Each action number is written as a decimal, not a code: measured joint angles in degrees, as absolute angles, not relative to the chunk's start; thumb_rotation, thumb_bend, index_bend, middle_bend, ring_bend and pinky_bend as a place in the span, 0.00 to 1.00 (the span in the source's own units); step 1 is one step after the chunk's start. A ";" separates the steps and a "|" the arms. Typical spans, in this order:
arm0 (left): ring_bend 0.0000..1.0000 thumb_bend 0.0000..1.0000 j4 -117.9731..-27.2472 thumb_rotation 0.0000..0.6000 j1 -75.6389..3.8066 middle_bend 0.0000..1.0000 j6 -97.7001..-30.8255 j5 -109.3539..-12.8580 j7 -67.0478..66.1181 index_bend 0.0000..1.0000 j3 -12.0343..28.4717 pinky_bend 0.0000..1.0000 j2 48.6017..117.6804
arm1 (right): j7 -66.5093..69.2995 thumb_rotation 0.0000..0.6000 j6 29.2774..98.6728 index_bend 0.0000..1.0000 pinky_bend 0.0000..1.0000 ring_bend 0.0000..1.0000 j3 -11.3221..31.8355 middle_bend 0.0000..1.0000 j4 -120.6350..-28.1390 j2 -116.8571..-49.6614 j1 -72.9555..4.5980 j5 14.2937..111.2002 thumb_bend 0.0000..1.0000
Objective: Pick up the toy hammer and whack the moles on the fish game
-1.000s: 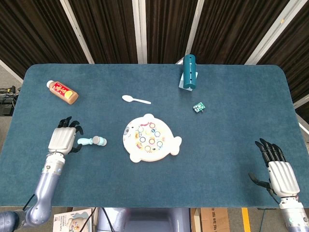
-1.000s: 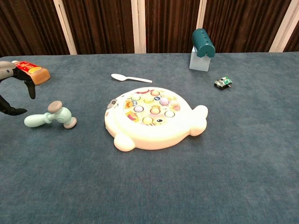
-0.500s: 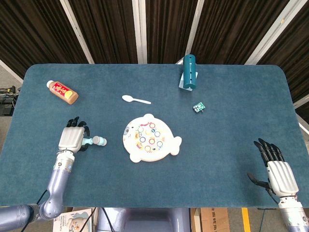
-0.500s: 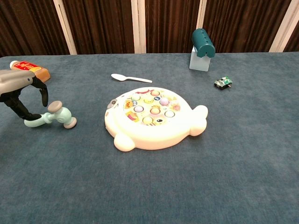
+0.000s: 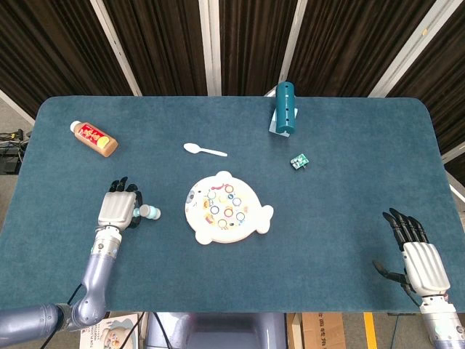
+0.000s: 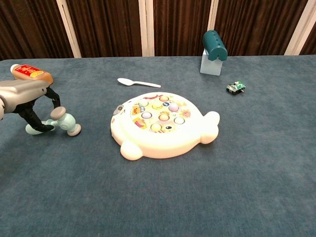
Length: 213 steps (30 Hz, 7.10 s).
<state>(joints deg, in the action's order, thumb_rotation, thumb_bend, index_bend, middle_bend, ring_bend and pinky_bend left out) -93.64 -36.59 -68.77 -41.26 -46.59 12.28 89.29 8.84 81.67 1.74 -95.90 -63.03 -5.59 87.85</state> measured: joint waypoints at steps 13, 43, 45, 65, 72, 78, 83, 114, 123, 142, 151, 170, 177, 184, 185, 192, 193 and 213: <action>0.01 0.47 -92.43 1.00 -37.83 0.22 -69.16 -40.52 -46.34 0.51 11.89 0.08 90.54 | 9.14 1.00 81.62 0.00 0.00 0.00 1.73 0.00 -95.91 -62.99 -5.64 87.84 0.24; 0.05 0.53 -91.43 1.00 -38.95 0.28 -70.22 -39.64 -45.55 0.59 10.87 0.11 91.23 | 9.34 1.00 81.87 0.00 0.00 0.00 1.75 0.00 -95.96 -62.98 -5.57 87.86 0.24; 0.07 0.53 -91.39 1.00 -38.95 0.29 -70.36 -39.83 -45.41 0.60 10.81 0.13 91.24 | 9.31 1.00 81.87 0.00 0.00 0.00 1.74 0.00 -95.97 -62.98 -5.57 87.87 0.24; 0.37 0.62 -90.73 1.00 -38.36 0.52 -70.07 -44.68 -41.01 0.67 10.42 0.47 90.48 | 9.15 1.00 81.91 0.00 0.00 0.00 1.69 0.00 -96.04 -62.97 -5.52 87.86 0.24; 0.37 0.63 -91.65 1.00 -38.54 0.52 -68.34 -44.92 -39.43 0.68 10.81 0.47 89.56 | 9.19 1.00 81.84 0.00 0.00 0.00 1.72 0.00 -96.05 -62.96 -5.54 87.74 0.24; 0.37 0.63 -93.89 1.00 -39.03 0.52 -67.15 -45.39 -38.43 0.68 11.42 0.48 87.75 | 9.37 1.00 81.56 0.00 0.00 0.00 1.82 0.00 -96.00 -62.93 -5.61 87.33 0.24; 0.37 0.63 -96.12 1.00 -39.49 0.53 -66.57 -45.45 -38.10 0.68 11.92 0.48 86.18 | 9.32 1.00 81.55 0.00 0.00 0.00 1.94 0.00 -96.05 -62.97 -5.60 87.12 0.24; 0.39 0.64 -101.41 1.00 -57.36 0.55 -66.02 -20.43 -48.86 0.69 23.74 0.49 86.44 | 10.85 1.00 79.75 0.00 0.00 0.00 2.37 0.00 -97.27 -62.78 -6.09 85.25 0.24; 0.40 0.65 -97.84 1.00 -65.13 0.56 -65.91 -9.25 -54.59 0.69 26.34 0.50 88.83 | 11.63 1.00 79.22 0.00 0.00 0.00 2.51 0.00 -97.52 -62.55 -6.20 84.68 0.24; 0.41 0.65 -95.36 1.00 -72.63 0.57 -66.92 8.84 -61.46 0.68 27.69 0.50 86.57 | 11.81 1.00 79.53 0.00 0.00 0.00 2.57 0.00 -97.40 -62.44 -6.04 84.81 0.24; 0.41 0.65 -93.32 1.00 -72.58 0.57 -65.17 7.93 -59.34 0.68 26.47 0.50 87.31 | 11.95 1.00 79.24 0.00 0.00 0.00 2.60 0.00 -97.42 -62.49 -6.14 84.67 0.24; 0.41 0.65 -91.47 1.00 -73.31 0.57 -65.17 7.90 -58.96 0.68 23.93 0.51 89.11 | 12.31 1.00 79.27 0.00 0.00 0.00 2.62 0.00 -97.48 -62.34 -6.11 84.71 0.24; 0.41 0.65 -91.49 1.00 -73.21 0.57 -65.14 7.57 -58.71 0.68 23.62 0.51 89.17 | 12.35 1.00 79.31 0.00 0.00 0.00 2.57 0.00 -97.54 -62.30 -6.06 84.78 0.24; 0.41 0.65 -93.43 1.00 -73.06 0.57 -65.26 5.35 -56.86 0.68 24.69 0.51 88.27 | 12.40 1.00 79.35 0.00 0.00 0.00 2.59 0.00 -97.57 -62.28 -6.07 84.86 0.24; 0.41 0.65 -93.93 1.00 -73.10 0.57 -65.36 5.16 -56.64 0.68 24.92 0.51 88.03 | 12.40 1.00 79.35 0.00 0.00 0.00 2.58 0.00 -97.60 -62.27 -6.08 84.88 0.24; 0.41 0.65 -96.33 1.00 -74.33 0.57 -66.38 5.46 -56.61 0.68 25.69 0.51 87.33 | 12.60 1.00 79.44 0.00 0.00 0.00 2.53 0.00 -97.72 -62.22 -6.07 85.12 0.24; 0.41 0.65 -96.36 1.00 -74.49 0.57 -66.44 5.64 -56.67 0.68 25.66 0.51 87.42 | 12.63 1.00 79.47 0.00 0.00 0.00 2.52 0.00 -97.74 -62.21 -6.06 85.15 0.24; 0.41 0.65 -92.71 1.00 -75.90 0.57 -65.14 6.36 -56.51 0.67 24.15 0.51 90.63 | 13.33 1.00 79.05 0.00 0.00 0.00 2.50 0.00 -97.81 -62.02 -6.13 84.89 0.24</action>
<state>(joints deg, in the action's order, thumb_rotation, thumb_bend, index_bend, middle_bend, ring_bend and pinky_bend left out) -92.71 -75.90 -65.14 6.36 -56.51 24.15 90.63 13.33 79.05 2.50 -97.81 -62.02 -6.13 84.89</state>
